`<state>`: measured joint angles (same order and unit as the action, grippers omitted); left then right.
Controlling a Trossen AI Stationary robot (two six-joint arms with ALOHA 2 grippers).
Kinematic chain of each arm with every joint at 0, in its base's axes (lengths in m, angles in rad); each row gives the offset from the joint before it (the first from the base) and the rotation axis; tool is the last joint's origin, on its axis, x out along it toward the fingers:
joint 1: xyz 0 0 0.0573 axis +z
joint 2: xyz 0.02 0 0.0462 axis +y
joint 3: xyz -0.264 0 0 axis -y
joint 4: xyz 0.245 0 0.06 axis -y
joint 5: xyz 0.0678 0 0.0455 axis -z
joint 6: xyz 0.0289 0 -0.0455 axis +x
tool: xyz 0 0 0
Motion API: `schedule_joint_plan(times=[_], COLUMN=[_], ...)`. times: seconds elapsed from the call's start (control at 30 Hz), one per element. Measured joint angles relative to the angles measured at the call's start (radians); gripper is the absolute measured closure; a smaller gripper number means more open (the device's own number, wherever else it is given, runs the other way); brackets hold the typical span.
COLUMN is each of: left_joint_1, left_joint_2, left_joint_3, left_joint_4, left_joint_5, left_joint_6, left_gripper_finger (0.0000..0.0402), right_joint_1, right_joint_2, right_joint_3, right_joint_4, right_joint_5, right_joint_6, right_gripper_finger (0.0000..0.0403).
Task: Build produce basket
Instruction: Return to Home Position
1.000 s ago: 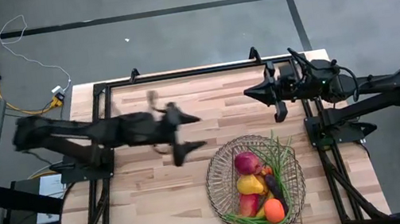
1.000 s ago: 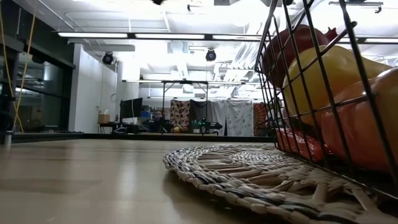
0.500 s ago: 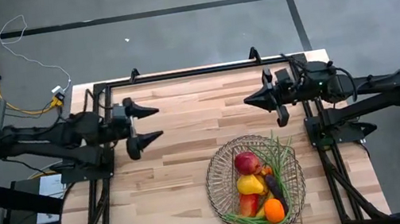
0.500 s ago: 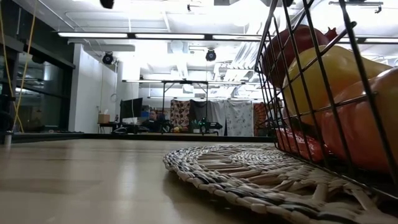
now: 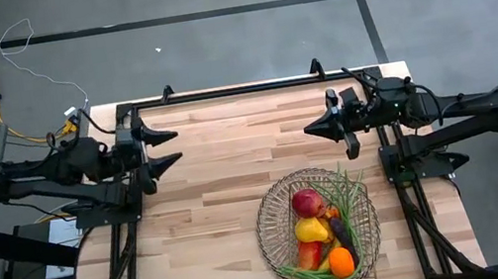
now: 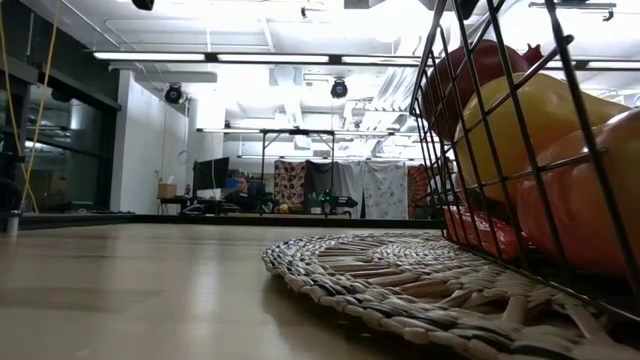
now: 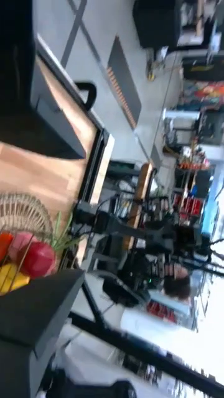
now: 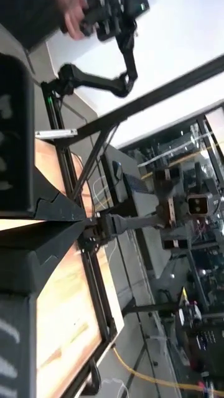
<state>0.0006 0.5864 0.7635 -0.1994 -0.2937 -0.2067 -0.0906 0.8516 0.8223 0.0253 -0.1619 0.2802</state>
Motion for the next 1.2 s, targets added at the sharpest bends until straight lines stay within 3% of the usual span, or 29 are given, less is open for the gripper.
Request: schedule_joint_plan(times=[0.17, 0.4, 0.57, 1.1, 1.2], left_joint_1=[0.0, 0.0, -0.001, -0.001, -0.001], left_joint_2=[-0.015, -0.022, -0.092, -0.56, -0.582], left_joint_3=[0.0, -0.048, -0.213, -0.587, -0.638], left_joint_4=[-0.023, -0.001, 0.141, 0.14, 0.154], left_joint_5=[-0.068, -0.074, -0.053, -0.05, -0.051], left_joint_6=[0.026, 0.04, -0.019, -0.075, -0.096], left_gripper_finger=[0.0215, 0.0386, 0.0384, 0.0401, 0.0401], right_joint_1=[0.0, 0.0, 0.0, 0.0, 0.0], right_joint_2=[0.0, 0.0, 0.0, 0.0, 0.0], right_joint_3=[0.0, 0.0, 0.0, 0.0, 0.0], right_joint_4=[0.0, 0.0, 0.0, 0.0, -0.005], right_joint_5=[-0.031, -0.035, -0.035, -0.035, -0.038], right_joint_6=[0.048, 0.021, 0.007, 0.044, 0.06], right_gripper_finger=[0.0403, 0.0403, 0.0403, 0.0403, 0.0403])
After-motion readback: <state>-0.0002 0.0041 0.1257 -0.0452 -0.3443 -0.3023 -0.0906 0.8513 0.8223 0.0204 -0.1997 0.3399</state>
